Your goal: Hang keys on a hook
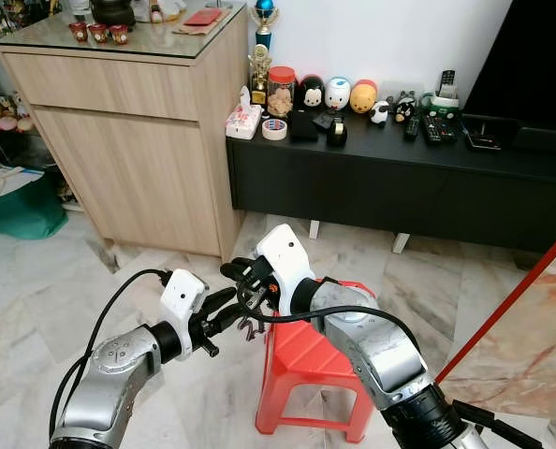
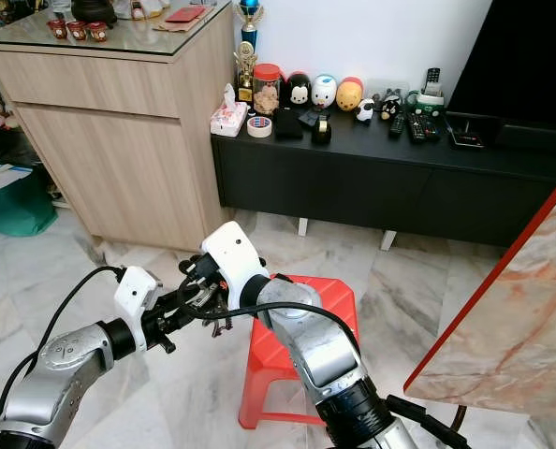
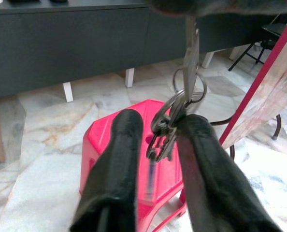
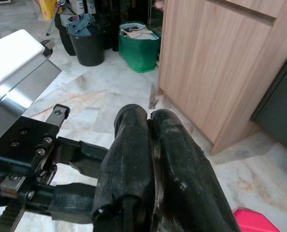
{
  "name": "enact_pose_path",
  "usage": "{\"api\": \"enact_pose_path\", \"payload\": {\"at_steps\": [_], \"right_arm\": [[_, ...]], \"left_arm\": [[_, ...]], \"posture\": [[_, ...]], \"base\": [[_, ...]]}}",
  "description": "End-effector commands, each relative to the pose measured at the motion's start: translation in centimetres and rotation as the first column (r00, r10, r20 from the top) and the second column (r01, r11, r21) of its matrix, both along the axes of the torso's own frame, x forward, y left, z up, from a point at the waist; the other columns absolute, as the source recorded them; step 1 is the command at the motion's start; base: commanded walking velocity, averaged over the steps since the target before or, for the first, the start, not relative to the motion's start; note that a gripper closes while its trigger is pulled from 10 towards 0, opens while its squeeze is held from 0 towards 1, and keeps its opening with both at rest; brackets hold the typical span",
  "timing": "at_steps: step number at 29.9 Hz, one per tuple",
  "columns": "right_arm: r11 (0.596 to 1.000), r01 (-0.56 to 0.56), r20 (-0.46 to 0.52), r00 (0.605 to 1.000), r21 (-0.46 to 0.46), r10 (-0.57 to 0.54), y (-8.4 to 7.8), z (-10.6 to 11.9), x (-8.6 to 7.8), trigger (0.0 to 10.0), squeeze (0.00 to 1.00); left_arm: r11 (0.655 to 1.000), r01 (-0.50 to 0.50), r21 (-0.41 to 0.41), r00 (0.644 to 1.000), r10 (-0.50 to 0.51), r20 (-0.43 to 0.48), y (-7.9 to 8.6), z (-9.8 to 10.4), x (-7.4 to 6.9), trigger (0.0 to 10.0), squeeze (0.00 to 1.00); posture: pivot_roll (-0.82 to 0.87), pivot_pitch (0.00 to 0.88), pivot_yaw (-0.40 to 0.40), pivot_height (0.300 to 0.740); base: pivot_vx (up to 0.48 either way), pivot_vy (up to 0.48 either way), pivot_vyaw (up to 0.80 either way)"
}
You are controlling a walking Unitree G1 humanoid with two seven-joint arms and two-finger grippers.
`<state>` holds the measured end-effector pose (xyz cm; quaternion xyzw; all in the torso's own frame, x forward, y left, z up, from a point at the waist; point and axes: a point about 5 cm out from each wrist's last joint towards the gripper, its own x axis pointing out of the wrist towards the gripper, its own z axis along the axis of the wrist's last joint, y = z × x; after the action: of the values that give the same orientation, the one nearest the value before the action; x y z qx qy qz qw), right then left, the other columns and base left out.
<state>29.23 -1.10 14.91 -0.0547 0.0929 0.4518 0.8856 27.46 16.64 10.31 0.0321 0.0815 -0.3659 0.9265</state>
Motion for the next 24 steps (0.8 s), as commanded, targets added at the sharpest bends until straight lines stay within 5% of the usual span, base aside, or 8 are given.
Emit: {"api": "enact_pose_path", "payload": {"at_steps": [1,11,12,13,14,17,24], "right_arm": [[1.0,-0.014,0.022,1.0,-0.003,0.014,0.26,0.55,0.13,10.0,0.0],[1.0,-0.019,0.022,1.0,-0.004,0.019,0.29,0.54,0.11,10.0,0.0],[1.0,-0.019,0.022,1.0,-0.004,0.019,0.29,0.54,0.11,10.0,0.0],[1.0,-0.019,0.022,1.0,-0.003,0.019,0.29,0.54,0.1,10.0,0.0],[1.0,-0.018,0.022,1.0,-0.003,0.018,0.28,0.54,0.1,10.0,0.0],[1.0,-0.017,0.022,1.0,-0.003,0.018,0.28,0.54,0.09,10.0,0.0],[1.0,-0.017,0.025,1.0,-0.003,0.017,0.31,0.62,0.18,10.0,0.0]], "left_arm": [[1.0,-0.002,-0.007,1.0,0.002,0.018,0.0,0.3,0.24,10.0,0.0],[1.0,0.01,-0.016,0.999,-0.009,0.032,-0.41,0.37,0.35,10.0,0.0],[1.0,0.01,-0.016,0.999,-0.01,0.032,-0.41,0.36,0.35,8.8,0.0],[1.0,0.012,-0.015,0.999,-0.011,0.032,-0.42,0.34,0.33,8.8,0.0],[1.0,0.015,-0.015,0.999,-0.014,0.03,-0.44,0.31,0.3,4.8,0.0],[1.0,0.026,-0.001,0.999,-0.026,0.023,-0.48,0.1,0.17,0.0,0.0],[0.998,0.034,0.05,0.999,-0.034,0.003,-0.3,-0.56,-0.02,0.0,0.0]], "posture": [[0.0,0.066,-0.052,0.74],[0.0,0.066,-0.052,0.74],[0.0,0.066,-0.052,0.74],[0.0,0.065,-0.052,0.74],[0.0,0.065,-0.052,0.74],[0.0,0.065,-0.052,0.74],[0.0,0.065,-0.052,0.74]], "base": [[0.0,0.0,0.0],[0.0,0.0,0.0],[0.0,0.0,0.0],[0.0,0.0,0.0],[0.0,0.0,0.0],[0.0,0.0,0.0],[0.0,0.0,0.0]]}}
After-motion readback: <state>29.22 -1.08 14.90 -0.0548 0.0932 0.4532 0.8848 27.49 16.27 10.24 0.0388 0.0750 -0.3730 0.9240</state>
